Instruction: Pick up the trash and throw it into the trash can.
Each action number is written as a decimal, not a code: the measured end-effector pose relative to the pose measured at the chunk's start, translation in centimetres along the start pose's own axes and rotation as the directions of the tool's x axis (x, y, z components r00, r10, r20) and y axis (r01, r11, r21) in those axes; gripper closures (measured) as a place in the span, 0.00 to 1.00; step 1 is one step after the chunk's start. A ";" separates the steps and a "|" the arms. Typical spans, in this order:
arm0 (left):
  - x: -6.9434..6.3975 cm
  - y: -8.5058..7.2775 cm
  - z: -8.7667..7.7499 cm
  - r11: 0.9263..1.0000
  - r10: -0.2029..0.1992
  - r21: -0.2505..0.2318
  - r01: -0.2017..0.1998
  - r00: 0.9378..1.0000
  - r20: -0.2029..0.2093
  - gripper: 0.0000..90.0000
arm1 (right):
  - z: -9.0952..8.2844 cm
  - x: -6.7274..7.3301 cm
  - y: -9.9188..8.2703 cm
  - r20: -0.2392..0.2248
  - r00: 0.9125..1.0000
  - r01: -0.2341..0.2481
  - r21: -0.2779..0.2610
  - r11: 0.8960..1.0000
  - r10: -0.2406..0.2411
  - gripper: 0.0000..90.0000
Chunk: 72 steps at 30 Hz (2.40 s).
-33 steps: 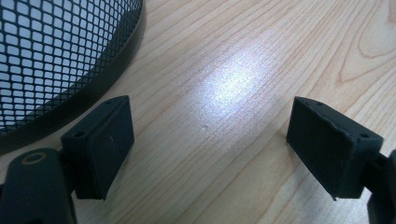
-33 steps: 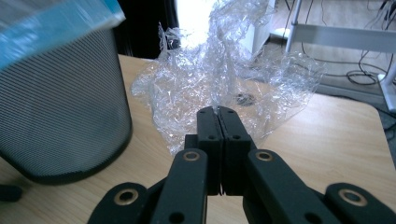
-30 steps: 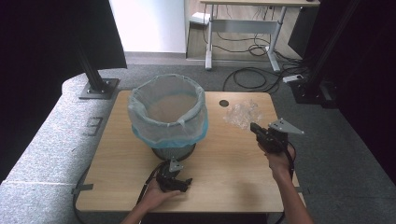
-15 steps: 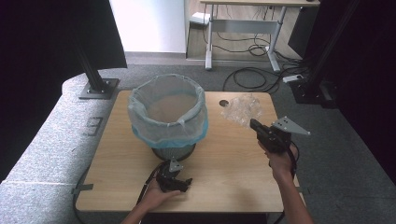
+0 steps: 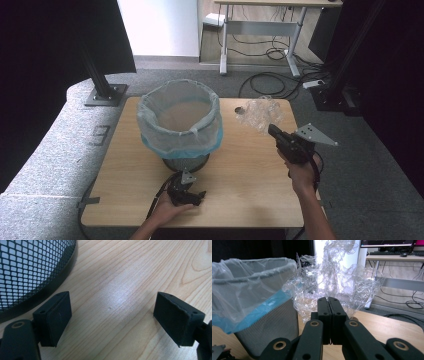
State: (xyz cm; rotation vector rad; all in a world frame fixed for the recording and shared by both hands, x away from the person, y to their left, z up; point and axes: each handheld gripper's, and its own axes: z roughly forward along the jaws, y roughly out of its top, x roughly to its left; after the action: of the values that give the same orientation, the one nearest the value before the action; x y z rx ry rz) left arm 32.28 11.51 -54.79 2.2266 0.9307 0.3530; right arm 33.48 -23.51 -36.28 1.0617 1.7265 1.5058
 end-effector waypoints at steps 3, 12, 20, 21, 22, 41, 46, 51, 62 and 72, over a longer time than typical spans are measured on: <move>0.0 0.0 0.0 1.000 0.000 0.000 0.000 1.000 0.000 0.17 | -0.1 0.2 0.4 -0.006 1.000 -0.002 -0.016 1.000 0.002 0.98; 0.0 0.0 0.0 1.000 0.002 0.002 -0.002 1.000 -0.002 0.17 | 0.0 0.9 1.3 -0.025 1.000 0.003 -0.052 0.999 -0.004 0.98; 0.0 0.0 0.0 1.000 0.001 0.004 -0.001 1.000 -0.003 0.17 | 0.6 1.9 2.0 -0.046 0.999 0.024 -0.070 0.997 -0.027 0.98; 0.0 0.0 0.0 1.000 0.001 0.004 -0.001 1.000 -0.003 0.17 | 0.7 2.0 2.0 -0.049 0.998 0.026 -0.071 0.997 -0.030 0.98; 0.0 0.0 0.0 1.000 0.001 0.004 -0.001 1.000 -0.004 0.17 | 0.8 2.1 2.1 -0.050 0.998 0.026 -0.072 0.997 -0.030 0.98; -0.1 0.0 0.0 1.000 -0.003 0.003 0.003 1.000 -0.005 0.17 | 2.9 3.8 2.9 -0.082 0.995 0.044 -0.063 0.997 -0.049 0.98; -0.1 0.0 0.0 1.000 -0.005 0.001 0.005 1.000 -0.007 0.17 | 3.2 4.4 3.7 -0.092 0.994 0.052 -0.069 0.996 -0.058 0.98; -0.1 0.0 0.0 1.000 -0.002 0.004 0.002 1.000 -0.007 0.17 | 4.0 4.9 4.3 -0.105 0.992 0.057 -0.068 0.996 -0.064 0.98; -0.1 0.0 0.0 1.000 -0.002 0.003 0.002 1.000 -0.009 0.17 | 5.5 6.3 5.3 -0.134 0.988 0.065 -0.059 0.996 -0.073 0.98; -0.2 0.0 0.0 1.000 -0.003 0.003 0.003 1.000 -0.009 0.18 | 6.7 7.3 5.1 -0.159 0.985 0.069 -0.042 0.997 -0.075 0.98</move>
State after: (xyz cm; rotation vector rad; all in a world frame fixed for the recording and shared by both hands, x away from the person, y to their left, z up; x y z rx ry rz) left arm 32.15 11.41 -54.78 2.2283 0.9393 0.3608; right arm 36.50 -13.66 -31.95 0.8711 1.8187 1.6080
